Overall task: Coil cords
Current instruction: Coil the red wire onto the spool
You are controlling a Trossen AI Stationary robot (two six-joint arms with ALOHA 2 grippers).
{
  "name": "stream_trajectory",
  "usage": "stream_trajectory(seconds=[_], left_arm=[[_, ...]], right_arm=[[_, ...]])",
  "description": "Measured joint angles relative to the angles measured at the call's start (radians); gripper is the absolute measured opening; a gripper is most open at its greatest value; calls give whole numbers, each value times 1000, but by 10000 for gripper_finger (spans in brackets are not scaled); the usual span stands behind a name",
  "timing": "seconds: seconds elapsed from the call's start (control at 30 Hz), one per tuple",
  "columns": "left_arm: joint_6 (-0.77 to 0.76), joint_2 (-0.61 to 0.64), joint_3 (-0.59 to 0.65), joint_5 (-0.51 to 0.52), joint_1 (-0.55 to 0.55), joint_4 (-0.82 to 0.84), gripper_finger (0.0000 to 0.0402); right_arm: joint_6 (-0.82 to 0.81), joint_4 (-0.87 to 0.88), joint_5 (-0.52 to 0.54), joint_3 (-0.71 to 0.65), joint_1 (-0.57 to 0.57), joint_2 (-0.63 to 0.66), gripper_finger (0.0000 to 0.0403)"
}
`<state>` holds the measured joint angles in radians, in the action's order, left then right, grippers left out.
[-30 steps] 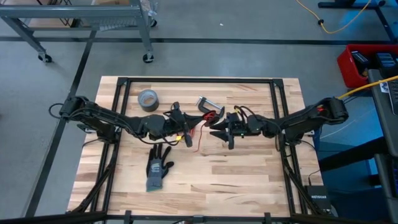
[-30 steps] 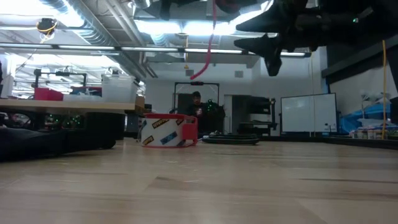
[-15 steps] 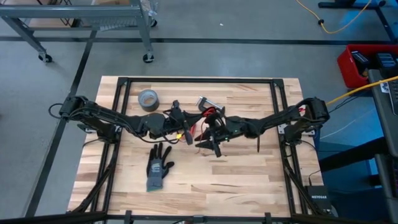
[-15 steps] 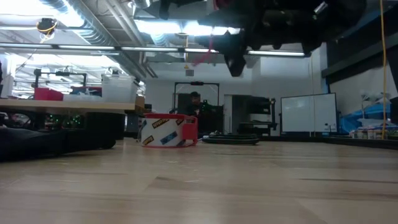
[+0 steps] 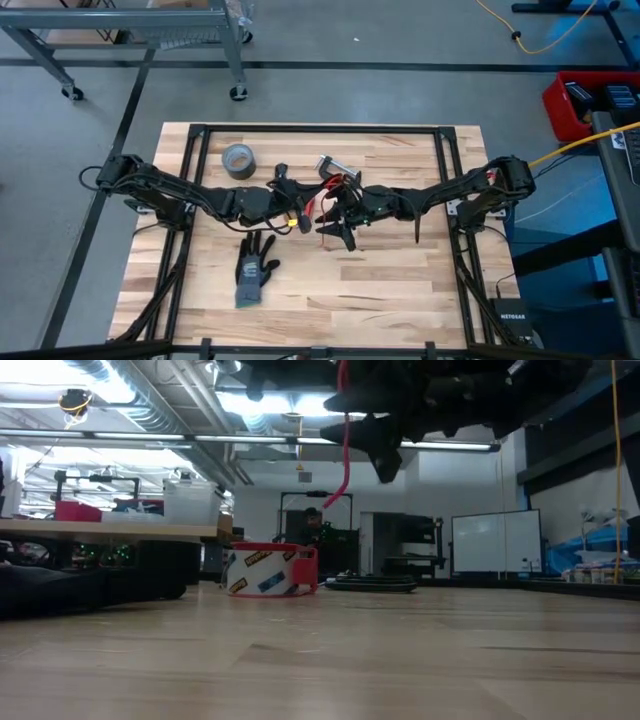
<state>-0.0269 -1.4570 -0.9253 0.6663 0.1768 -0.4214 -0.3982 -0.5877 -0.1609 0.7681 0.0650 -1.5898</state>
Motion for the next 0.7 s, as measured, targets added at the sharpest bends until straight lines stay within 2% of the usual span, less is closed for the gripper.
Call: stream_trajectory(seconds=[0.23,0.43,0.7], left_arm=[[-1,0,0,35,0,-15,0],[1,0,0,36,-1,-29,0],[-2,0,-1,37,-2,-48,0]], right_arm=[[13,155,91,0,0,43,156],[13,172,140,0,40,43,156],[18,171,381,0,97,39,156]])
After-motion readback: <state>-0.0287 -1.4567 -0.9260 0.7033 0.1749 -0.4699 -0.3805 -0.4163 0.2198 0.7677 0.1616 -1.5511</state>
